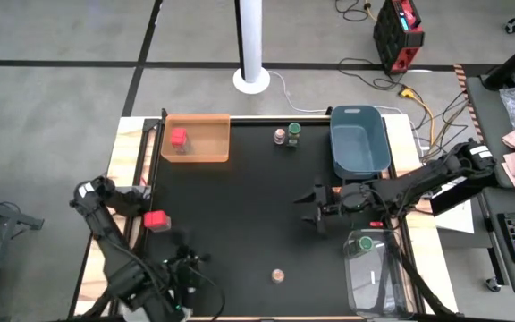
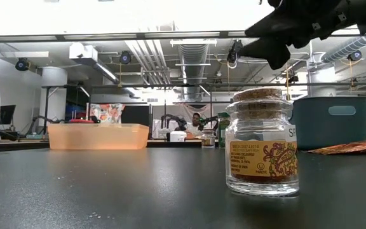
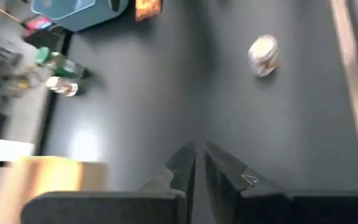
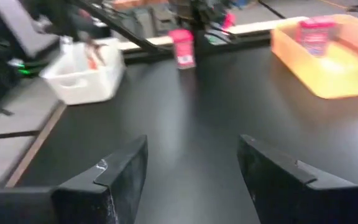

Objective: Sort spices by type
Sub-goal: Put the top brown seasoning bottle into the blue bin

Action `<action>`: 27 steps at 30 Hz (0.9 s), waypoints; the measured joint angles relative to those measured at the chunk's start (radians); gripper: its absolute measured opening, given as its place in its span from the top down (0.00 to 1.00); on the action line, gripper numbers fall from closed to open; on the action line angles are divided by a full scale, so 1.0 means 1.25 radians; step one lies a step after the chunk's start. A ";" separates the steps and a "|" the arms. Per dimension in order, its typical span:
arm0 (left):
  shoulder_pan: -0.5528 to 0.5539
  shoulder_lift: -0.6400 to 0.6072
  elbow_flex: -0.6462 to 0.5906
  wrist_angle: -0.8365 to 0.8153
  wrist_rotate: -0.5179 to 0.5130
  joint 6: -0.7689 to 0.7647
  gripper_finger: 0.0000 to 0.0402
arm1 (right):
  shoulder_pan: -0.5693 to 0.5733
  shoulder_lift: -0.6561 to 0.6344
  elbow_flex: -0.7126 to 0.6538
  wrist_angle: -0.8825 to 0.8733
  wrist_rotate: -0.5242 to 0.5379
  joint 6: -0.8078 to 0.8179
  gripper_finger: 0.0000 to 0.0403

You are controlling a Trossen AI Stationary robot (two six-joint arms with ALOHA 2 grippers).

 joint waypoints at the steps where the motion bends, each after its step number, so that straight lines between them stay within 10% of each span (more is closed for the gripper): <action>1: 0.010 0.000 -0.010 -0.007 0.000 0.018 0.97 | -0.001 0.000 0.009 -0.030 0.018 0.004 0.42; 8: 0.086 -0.063 -0.184 0.042 0.000 0.082 1.00 | -0.033 0.005 0.066 -0.155 0.062 0.011 0.43; 18: 0.217 -0.317 -0.613 0.546 0.078 0.288 1.00 | -0.174 0.005 0.093 -0.172 0.062 0.015 0.43; 27: 0.381 -0.420 -0.789 0.705 -0.010 0.453 1.00 | -0.363 0.006 0.187 -0.280 0.064 -0.002 0.40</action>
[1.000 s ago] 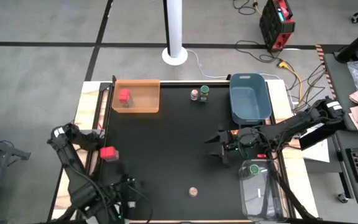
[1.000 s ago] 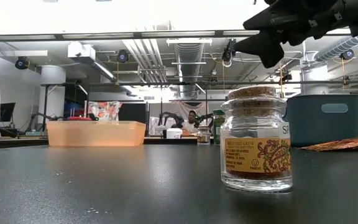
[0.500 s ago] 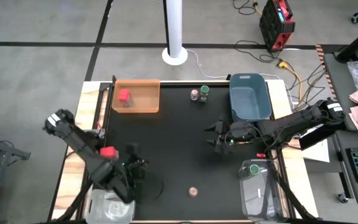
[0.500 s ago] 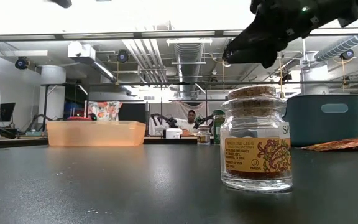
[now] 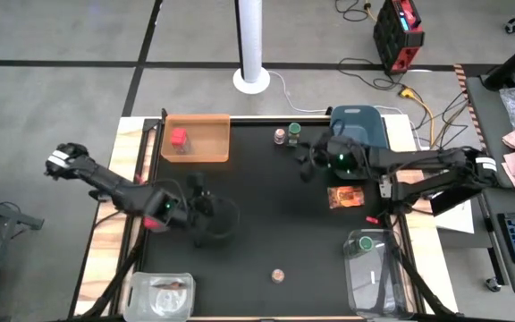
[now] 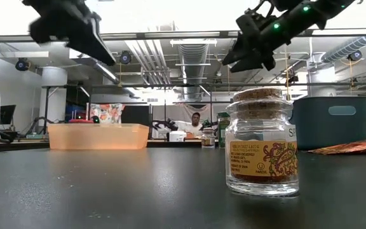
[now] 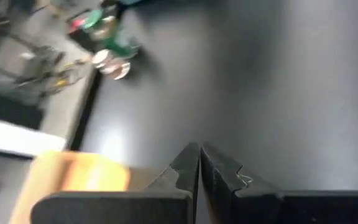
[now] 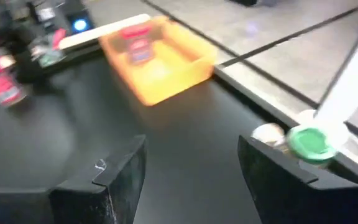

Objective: Sort spices by type
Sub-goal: Put the top brown seasoning bottle into the blue bin

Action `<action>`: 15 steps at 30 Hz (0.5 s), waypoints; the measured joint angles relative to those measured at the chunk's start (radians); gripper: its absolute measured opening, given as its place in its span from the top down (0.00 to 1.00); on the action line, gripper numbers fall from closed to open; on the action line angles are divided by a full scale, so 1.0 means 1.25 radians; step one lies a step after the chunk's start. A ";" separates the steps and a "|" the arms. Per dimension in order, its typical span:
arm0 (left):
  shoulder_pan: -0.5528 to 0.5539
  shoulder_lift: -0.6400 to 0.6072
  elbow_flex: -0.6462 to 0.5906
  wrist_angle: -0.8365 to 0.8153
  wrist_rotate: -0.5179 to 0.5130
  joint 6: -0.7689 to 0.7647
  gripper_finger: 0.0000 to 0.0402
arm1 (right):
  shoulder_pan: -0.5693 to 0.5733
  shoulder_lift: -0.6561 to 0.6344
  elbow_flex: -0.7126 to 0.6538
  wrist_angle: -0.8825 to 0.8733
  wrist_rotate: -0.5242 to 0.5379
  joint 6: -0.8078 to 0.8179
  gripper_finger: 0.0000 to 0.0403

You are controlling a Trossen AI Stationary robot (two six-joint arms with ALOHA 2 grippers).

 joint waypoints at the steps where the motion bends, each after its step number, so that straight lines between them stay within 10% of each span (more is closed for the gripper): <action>1: 0.016 -0.004 -0.010 0.004 -0.014 0.009 1.00 | -0.017 0.000 0.012 -0.016 -0.001 0.001 0.40; 8: 0.108 -0.019 -0.036 0.042 -0.005 0.047 1.00 | -0.085 0.000 0.105 -0.146 -0.002 -0.034 0.40; 15: 0.166 -0.019 -0.036 0.172 0.217 0.179 1.00 | -0.090 0.000 0.189 -0.217 -0.030 -0.126 0.36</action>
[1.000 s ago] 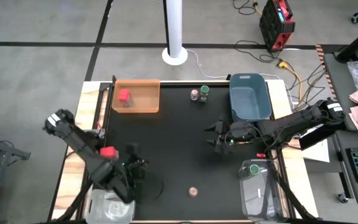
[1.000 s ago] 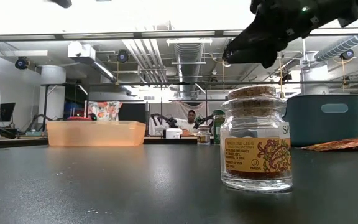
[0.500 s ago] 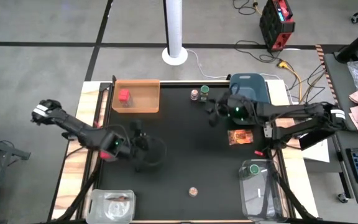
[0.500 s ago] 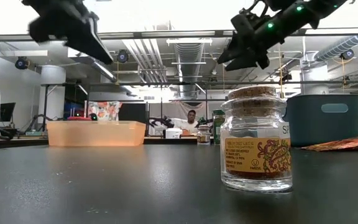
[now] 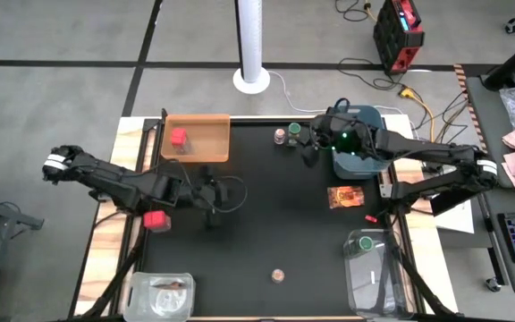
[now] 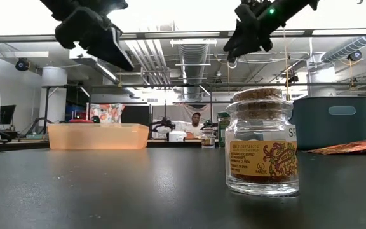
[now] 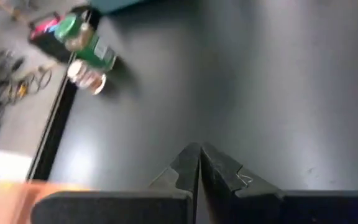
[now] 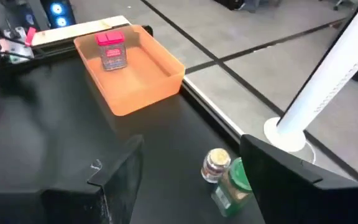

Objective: Sort spices by type
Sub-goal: Put the top brown seasoning bottle into the blue bin

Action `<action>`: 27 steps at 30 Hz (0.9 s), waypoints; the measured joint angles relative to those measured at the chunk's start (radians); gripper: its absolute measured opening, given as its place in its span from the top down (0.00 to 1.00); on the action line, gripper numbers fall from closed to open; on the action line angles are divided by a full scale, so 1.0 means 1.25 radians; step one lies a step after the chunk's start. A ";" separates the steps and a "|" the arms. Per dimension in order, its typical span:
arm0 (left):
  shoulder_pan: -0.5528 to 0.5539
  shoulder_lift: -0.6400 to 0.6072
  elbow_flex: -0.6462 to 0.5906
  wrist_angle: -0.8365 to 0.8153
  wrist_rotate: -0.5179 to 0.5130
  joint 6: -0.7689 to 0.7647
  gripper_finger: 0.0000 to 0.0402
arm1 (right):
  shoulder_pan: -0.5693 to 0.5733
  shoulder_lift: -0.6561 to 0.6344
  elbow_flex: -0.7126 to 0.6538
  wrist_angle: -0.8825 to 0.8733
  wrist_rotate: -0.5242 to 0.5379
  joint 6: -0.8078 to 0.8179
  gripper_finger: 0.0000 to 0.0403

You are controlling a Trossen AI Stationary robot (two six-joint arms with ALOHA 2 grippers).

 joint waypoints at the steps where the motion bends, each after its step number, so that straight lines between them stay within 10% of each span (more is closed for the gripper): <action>1: 0.004 0.000 0.000 0.011 0.004 0.018 1.00 | 0.000 0.000 0.011 -0.015 0.000 -0.013 0.35; 11: 0.033 -0.045 0.002 0.069 -0.222 0.173 1.00 | -0.003 0.076 0.124 -0.104 -0.015 -0.117 0.31; 27: 0.064 -0.283 -0.137 0.160 -0.199 0.190 1.00 | -0.026 0.457 0.467 -0.297 -0.021 -0.334 0.25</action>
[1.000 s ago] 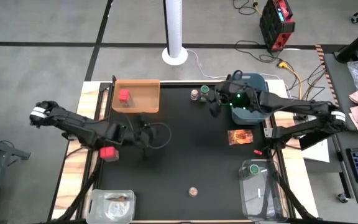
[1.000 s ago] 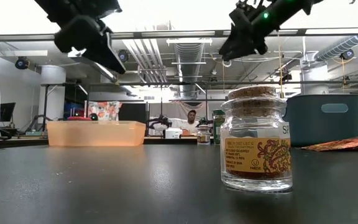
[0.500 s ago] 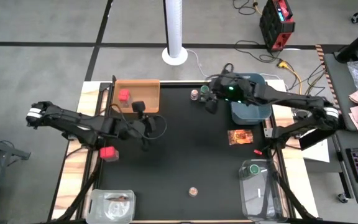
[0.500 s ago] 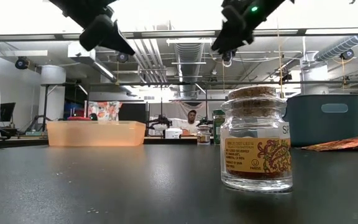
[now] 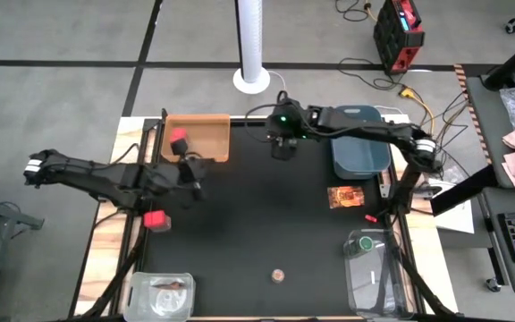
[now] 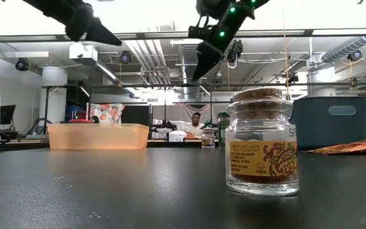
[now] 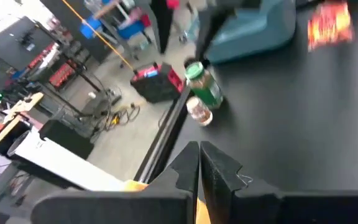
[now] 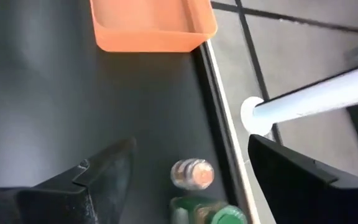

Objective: Sort spices by type
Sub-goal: Put the top brown seasoning bottle into the blue bin

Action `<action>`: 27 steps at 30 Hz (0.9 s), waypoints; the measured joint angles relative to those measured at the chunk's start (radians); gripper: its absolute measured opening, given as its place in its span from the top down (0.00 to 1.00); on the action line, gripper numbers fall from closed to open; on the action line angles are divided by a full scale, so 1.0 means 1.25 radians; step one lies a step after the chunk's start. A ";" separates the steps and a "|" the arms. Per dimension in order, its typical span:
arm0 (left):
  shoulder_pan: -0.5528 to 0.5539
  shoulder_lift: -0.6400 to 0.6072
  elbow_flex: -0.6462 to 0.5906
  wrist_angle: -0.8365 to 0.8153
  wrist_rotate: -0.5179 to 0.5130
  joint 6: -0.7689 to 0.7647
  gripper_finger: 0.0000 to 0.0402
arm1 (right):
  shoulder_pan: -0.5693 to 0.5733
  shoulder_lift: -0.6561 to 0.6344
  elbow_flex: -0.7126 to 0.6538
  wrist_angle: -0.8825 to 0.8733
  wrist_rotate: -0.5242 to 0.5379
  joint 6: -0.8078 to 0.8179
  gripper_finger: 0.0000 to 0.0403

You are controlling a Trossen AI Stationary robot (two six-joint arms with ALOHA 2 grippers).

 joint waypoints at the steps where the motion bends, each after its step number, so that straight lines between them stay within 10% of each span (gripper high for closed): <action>1: 0.000 -0.020 -0.015 0.021 0.000 0.002 1.00 | -0.005 0.012 0.012 0.000 0.000 -0.019 0.24; 27: 0.000 -0.150 -0.124 0.130 0.000 0.045 1.00 | -0.126 0.157 0.031 -0.003 -0.064 -0.057 0.19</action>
